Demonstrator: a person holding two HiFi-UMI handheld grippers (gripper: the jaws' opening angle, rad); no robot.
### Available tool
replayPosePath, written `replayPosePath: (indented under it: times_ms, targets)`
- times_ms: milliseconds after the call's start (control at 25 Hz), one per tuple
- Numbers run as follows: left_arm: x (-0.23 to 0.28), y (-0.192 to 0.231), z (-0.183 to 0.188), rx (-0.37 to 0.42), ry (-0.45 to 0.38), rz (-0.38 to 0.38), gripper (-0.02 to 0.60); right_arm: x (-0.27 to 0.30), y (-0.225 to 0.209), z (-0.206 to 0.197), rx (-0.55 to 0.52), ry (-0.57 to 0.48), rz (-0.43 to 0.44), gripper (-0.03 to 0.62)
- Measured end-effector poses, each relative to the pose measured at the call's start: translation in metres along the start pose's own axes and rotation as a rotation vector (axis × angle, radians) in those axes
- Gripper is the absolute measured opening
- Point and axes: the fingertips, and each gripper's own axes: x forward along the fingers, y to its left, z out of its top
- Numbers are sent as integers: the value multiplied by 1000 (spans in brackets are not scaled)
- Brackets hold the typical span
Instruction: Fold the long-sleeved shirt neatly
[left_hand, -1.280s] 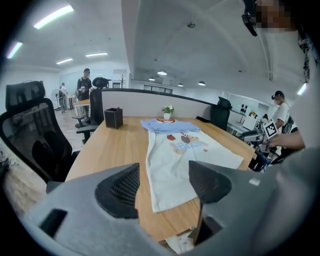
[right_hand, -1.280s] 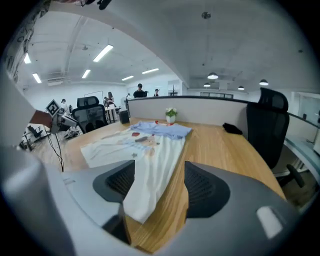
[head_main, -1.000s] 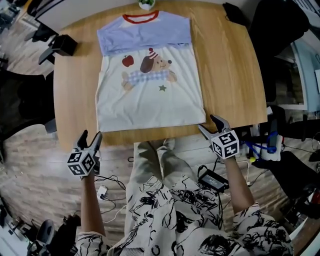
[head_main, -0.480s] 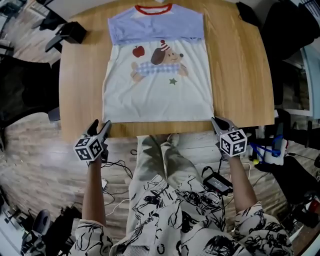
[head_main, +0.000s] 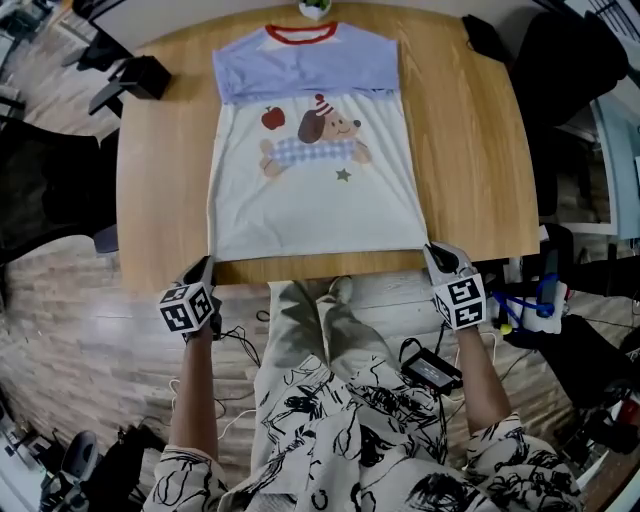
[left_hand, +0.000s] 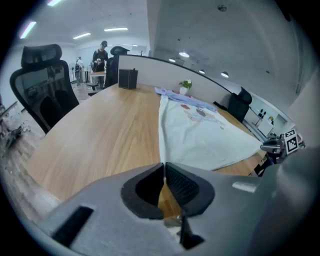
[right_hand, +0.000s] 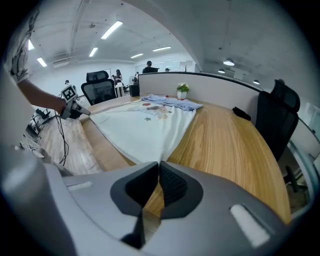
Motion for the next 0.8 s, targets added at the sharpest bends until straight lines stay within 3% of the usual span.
replayPosePath:
  times_ms: [160, 360, 600, 800]
  targets:
    - [-26, -4, -1, -81, -57, -13, 18, -5, -3, -3, -16, 23, 0, 18]
    - [-39, -5, 3, -91, -69, -31, 20, -9, 1, -7, -42, 57, 16, 18]
    - [-61, -26, 54, -66, -203, -65, 18, -32, -17, 44, 40, -106, -10, 17]
    - [-97, -48, 130, -42, -349, -113, 18, -64, -42, 120, 45, -280, -43, 17]
